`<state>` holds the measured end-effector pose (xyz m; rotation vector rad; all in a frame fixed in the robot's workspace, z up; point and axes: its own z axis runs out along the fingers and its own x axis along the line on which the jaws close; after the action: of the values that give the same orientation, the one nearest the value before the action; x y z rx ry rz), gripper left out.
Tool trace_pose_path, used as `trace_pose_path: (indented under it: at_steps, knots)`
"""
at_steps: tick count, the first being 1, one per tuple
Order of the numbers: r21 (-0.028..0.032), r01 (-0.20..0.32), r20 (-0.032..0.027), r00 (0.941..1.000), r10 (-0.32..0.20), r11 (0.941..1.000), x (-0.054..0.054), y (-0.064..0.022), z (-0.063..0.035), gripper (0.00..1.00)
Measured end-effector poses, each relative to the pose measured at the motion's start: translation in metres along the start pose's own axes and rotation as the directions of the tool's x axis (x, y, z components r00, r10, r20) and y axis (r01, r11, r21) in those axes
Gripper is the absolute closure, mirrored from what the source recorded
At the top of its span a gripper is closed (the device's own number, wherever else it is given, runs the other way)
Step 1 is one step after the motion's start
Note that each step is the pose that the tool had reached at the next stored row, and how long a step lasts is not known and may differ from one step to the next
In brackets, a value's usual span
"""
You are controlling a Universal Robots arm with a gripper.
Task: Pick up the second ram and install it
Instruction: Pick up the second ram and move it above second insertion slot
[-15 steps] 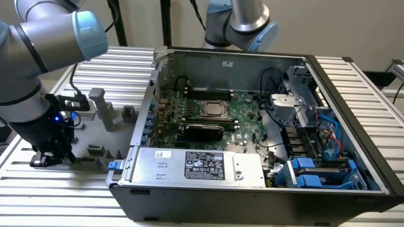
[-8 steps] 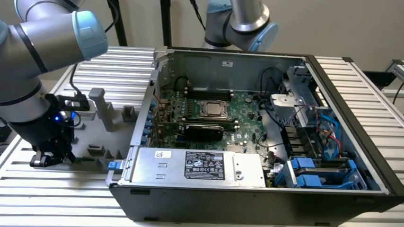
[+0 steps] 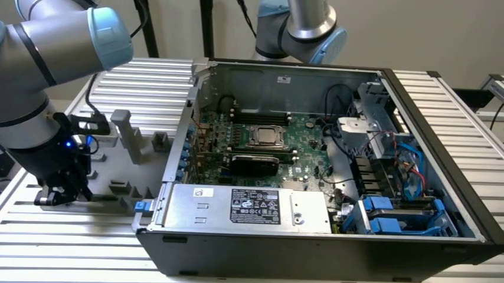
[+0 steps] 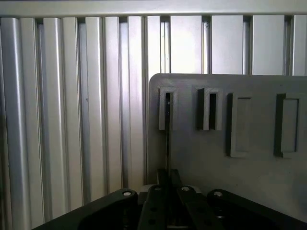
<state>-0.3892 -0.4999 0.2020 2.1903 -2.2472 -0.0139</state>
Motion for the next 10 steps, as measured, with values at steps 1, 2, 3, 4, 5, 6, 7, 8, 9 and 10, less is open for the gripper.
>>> trace_pose_path:
  at_steps: [1,2,3,4,5,6,7,8,9,10]
  knots:
    - [0.0000,0.000,0.0000,1.0000,0.000,1.0000,0.000,0.0000,-0.0016,0.86]
    - [0.0000,0.000,0.0000,1.0000,0.000,1.0000,0.000,0.0000,-0.0032,0.86]
    - [0.0000,0.000,0.0000,1.0000,0.000,1.0000,0.000,0.0000,-0.0051,0.86]
    - [0.0001,0.000,0.0001,1.0000,0.000,1.0000,0.000,0.0000,-0.0070,0.86]
    - [0.0000,0.000,0.0000,1.0000,0.000,1.0000,0.000,0.0001,-0.0092,0.86]
    - [0.0000,0.000,0.0001,1.0000,0.000,1.0000,0.000,0.0001,-0.0117,0.86]
    - [0.0001,0.000,0.0001,1.0000,0.000,1.0000,0.000,0.0001,-0.0142,0.86]
    - [0.0000,0.000,0.0000,1.0000,0.000,1.0000,0.000,0.0001,-0.0171,0.86]
    - [0.0000,0.000,0.0000,1.0000,0.000,1.0000,0.000,0.0002,-0.0202,0.86]
    - [0.0000,0.000,0.0001,1.0000,0.000,1.0000,0.000,0.0002,-0.0236,0.86]
